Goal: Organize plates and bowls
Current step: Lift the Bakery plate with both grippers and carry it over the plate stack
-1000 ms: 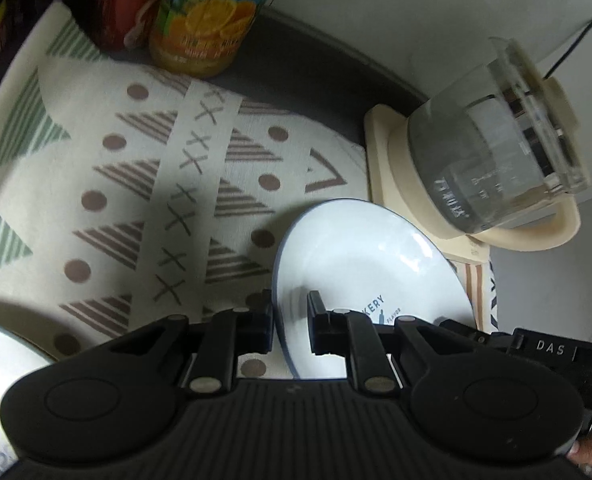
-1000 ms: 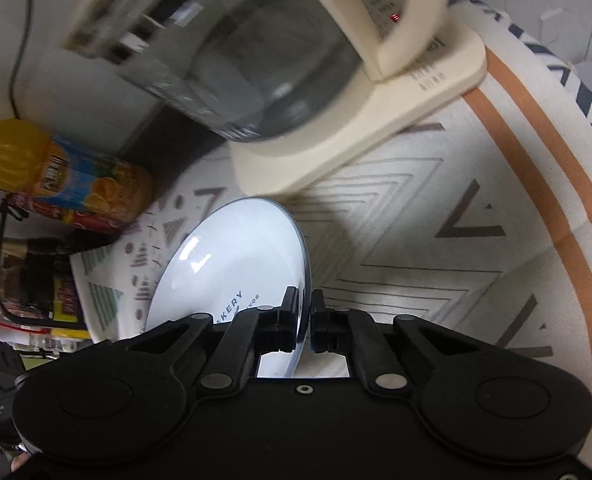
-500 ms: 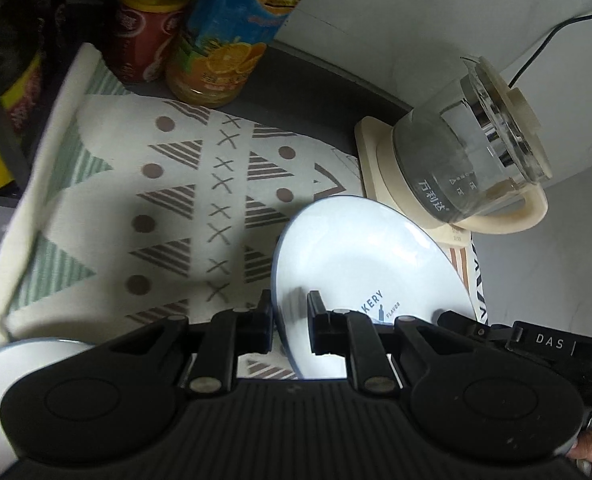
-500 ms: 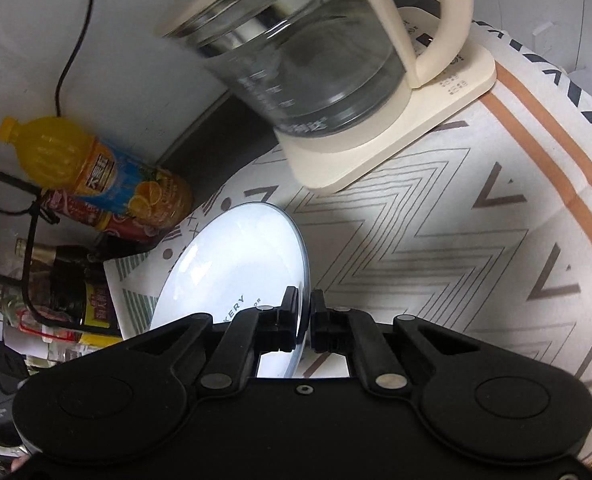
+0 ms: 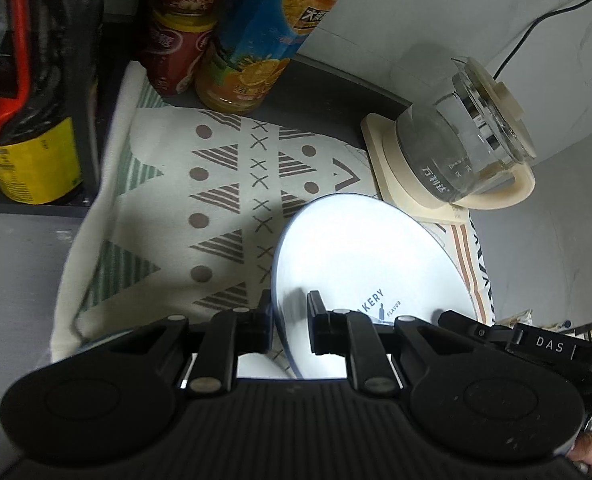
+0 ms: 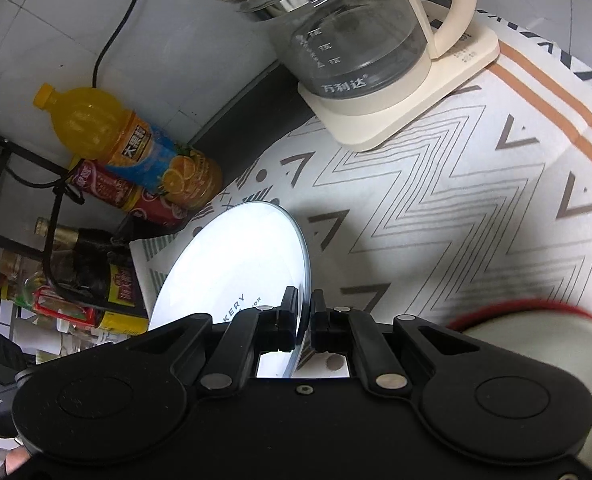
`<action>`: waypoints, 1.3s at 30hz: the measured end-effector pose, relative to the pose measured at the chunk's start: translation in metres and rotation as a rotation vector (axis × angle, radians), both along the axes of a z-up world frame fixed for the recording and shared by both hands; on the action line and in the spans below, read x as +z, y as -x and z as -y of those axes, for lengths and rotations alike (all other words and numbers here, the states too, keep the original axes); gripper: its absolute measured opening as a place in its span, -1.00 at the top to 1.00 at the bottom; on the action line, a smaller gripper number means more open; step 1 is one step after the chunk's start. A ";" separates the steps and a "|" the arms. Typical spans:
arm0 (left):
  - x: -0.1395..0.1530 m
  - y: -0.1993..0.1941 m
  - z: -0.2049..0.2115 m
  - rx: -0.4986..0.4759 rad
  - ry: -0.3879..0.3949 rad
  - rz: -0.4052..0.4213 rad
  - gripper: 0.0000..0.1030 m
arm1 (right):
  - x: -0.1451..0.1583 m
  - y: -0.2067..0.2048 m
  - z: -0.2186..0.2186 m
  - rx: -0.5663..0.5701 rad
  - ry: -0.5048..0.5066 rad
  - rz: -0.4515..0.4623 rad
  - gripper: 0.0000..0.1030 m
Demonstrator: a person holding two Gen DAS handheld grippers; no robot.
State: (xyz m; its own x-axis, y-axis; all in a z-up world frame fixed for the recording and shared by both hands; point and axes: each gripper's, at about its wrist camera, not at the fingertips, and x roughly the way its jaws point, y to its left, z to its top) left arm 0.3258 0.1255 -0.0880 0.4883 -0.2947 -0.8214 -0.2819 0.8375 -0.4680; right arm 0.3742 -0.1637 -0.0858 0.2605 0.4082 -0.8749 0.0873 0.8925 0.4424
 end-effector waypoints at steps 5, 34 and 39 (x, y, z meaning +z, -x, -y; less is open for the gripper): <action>0.002 0.011 -0.012 -0.021 -0.013 -0.001 0.72 | -0.001 0.016 -0.012 -0.015 -0.006 0.014 0.88; -0.017 0.069 -0.033 -0.130 -0.023 -0.081 0.72 | -0.001 0.107 -0.048 -0.031 0.050 0.008 0.85; -0.028 0.079 -0.035 -0.135 -0.015 -0.123 0.72 | 0.000 0.121 -0.055 -0.002 0.083 0.012 0.84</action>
